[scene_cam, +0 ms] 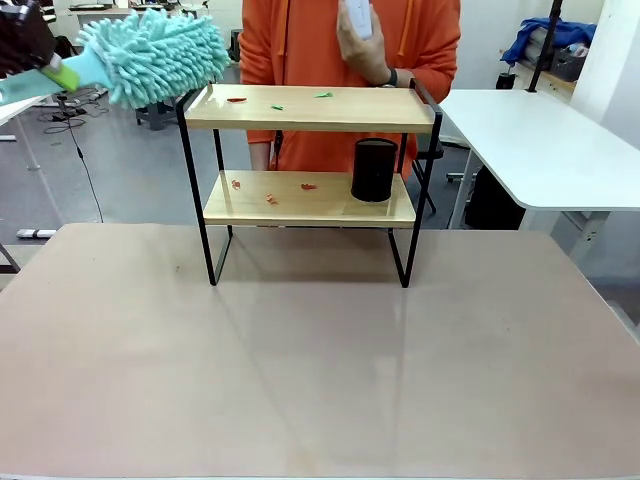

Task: Clean the shelf.
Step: Clean the specific tier of the Shelf with the Duster once objects are removed.

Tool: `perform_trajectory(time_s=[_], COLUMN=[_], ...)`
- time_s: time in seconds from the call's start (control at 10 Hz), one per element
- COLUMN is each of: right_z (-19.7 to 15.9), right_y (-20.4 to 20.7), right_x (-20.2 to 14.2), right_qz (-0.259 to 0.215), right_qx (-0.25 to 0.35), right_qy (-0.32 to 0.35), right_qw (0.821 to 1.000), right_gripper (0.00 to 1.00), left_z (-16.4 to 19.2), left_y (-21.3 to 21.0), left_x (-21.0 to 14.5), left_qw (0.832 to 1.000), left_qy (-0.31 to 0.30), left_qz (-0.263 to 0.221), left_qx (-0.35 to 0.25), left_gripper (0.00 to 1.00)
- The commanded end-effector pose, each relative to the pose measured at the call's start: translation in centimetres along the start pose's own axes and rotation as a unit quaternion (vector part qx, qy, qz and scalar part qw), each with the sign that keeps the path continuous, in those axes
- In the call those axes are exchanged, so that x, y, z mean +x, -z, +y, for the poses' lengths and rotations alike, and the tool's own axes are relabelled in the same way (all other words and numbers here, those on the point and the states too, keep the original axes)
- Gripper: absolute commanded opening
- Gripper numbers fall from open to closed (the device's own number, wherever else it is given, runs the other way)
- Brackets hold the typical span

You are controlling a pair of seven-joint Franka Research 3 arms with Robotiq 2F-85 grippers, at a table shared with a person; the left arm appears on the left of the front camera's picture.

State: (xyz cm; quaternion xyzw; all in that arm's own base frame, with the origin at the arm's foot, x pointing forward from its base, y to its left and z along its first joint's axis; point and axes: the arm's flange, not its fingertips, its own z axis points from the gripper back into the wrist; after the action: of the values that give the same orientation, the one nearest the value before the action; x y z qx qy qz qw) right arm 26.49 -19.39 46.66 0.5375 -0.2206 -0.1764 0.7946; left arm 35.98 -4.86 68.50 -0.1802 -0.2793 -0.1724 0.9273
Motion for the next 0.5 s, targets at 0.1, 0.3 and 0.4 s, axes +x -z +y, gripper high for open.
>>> perform_trajectory(time_s=[0.1,0.3,0.4], right_z=[0.1,0.1,0.1], right_y=[0.2,0.2,0.2], right_x=[0.1,0.1,0.1], right_qz=[-0.007,-0.007,-0.007], right_qx=[0.013,0.013,0.013], right_qy=[-0.013,-0.013,-0.013], right_qw=[1.000,1.000,1.000], right_gripper=[1.00,1.00,1.00], left_z=[-2.5,-3.6,-4.0], left_y=[1.6,2.9,3.4], left_x=[1.7,2.5,2.9], left_qw=[0.999,0.998,0.998], left_qy=[0.025,0.026,0.028], left_qz=[0.024,0.025,0.026], left_qx=[0.026,0.045,0.046], left_gripper=[0.12,0.12,0.12])
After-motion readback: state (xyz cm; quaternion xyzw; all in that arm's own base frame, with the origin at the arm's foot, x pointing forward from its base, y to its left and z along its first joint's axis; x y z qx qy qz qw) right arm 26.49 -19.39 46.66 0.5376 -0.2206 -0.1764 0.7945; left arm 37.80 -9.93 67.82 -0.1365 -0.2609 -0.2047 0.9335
